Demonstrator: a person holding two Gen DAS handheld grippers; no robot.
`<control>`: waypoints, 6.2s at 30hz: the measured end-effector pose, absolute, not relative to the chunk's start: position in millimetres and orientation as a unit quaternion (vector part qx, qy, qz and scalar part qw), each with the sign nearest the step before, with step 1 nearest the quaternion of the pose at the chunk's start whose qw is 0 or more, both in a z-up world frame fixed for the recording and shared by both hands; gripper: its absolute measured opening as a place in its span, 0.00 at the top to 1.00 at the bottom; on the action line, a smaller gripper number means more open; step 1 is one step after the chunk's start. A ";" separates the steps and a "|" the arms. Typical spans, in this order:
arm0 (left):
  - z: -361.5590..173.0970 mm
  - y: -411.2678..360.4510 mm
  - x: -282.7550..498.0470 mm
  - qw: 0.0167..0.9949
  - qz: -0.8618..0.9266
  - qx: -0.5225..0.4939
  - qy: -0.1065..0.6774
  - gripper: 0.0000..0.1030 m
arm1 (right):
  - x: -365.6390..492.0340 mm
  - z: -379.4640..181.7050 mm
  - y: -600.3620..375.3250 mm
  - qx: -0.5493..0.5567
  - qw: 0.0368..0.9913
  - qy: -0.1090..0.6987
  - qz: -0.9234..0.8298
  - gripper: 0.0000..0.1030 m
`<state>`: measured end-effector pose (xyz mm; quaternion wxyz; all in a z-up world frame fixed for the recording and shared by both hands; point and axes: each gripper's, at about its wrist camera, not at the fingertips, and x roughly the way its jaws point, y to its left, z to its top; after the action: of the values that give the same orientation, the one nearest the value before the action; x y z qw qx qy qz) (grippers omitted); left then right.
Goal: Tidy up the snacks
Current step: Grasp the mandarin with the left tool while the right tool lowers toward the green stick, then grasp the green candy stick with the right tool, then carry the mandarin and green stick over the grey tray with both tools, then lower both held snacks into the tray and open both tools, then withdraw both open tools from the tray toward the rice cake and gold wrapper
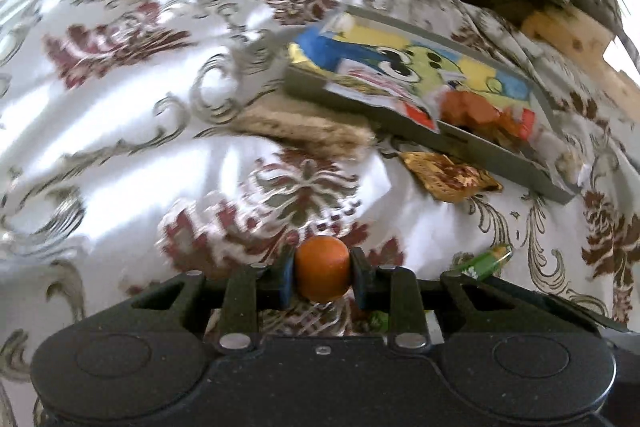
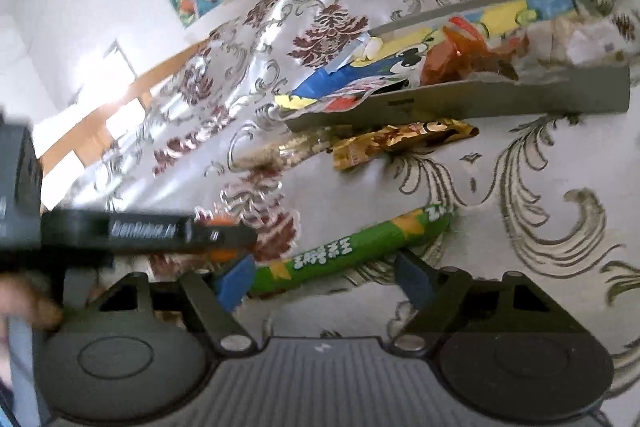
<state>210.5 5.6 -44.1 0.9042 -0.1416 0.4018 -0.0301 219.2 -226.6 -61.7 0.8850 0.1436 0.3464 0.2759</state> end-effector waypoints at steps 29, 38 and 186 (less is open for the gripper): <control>-23.6 9.4 166.2 0.906 -0.001 -0.170 0.388 0.71 | 227.2 -66.2 -194.5 0.168 0.873 0.380 0.253 0.63; -0.5 -1.4 152.9 0.915 -0.001 -0.164 0.369 0.71 | 219.9 -59.5 -205.1 0.210 0.863 0.380 0.257 0.76; 71.0 -50.7 134.3 0.961 0.066 -0.056 0.262 0.01 | 155.0 76.2 -278.1 0.078 0.978 0.167 0.101 0.00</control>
<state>134.3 -50.7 71.0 0.9613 -0.0558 0.2615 0.0655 155.0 -278.1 76.2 0.9778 0.0777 0.1667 0.1008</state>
